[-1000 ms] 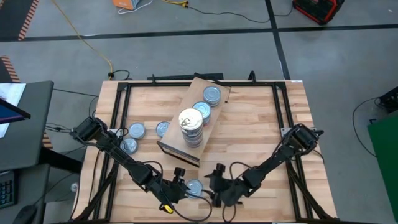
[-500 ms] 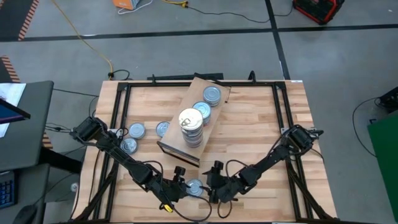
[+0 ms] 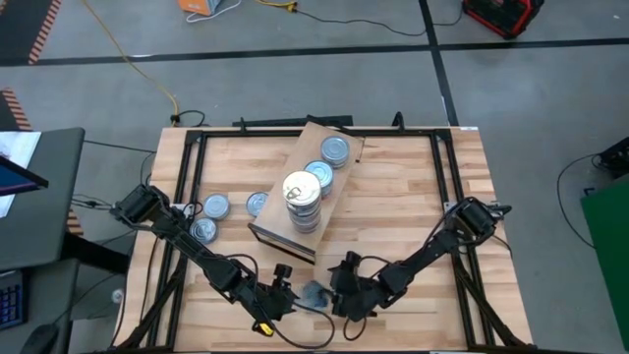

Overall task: Stack canned seafood by type on shelf
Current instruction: Stack the blue tuna can on top of the green tuna can on the shelf

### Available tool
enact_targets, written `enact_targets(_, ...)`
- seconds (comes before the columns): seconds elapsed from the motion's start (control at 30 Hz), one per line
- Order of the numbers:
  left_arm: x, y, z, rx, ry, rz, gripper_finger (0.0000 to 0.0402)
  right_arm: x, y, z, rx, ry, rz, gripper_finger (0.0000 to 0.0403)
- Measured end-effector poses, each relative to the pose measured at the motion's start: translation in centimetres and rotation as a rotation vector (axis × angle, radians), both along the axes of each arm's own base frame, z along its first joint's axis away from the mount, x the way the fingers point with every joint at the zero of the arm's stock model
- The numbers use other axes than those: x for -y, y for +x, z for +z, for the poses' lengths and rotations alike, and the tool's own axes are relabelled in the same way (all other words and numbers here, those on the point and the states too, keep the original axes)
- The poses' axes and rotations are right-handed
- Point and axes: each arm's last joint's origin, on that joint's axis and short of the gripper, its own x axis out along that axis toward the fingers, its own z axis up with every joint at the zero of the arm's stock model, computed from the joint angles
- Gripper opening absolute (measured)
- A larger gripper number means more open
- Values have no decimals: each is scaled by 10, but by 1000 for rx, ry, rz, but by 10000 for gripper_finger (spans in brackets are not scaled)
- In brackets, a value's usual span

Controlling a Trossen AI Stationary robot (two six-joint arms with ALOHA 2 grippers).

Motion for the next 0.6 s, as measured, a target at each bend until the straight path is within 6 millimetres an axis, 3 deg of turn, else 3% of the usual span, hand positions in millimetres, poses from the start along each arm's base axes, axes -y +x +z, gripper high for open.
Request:
enact_targets(0.37,0,1,2,3,-27,28,142,5,-4,-1,-26,-2,-46,302)
enact_targets(0.6,-2,4,3,6,-66,67,142,9,-12,21,-39,12,-80,302)
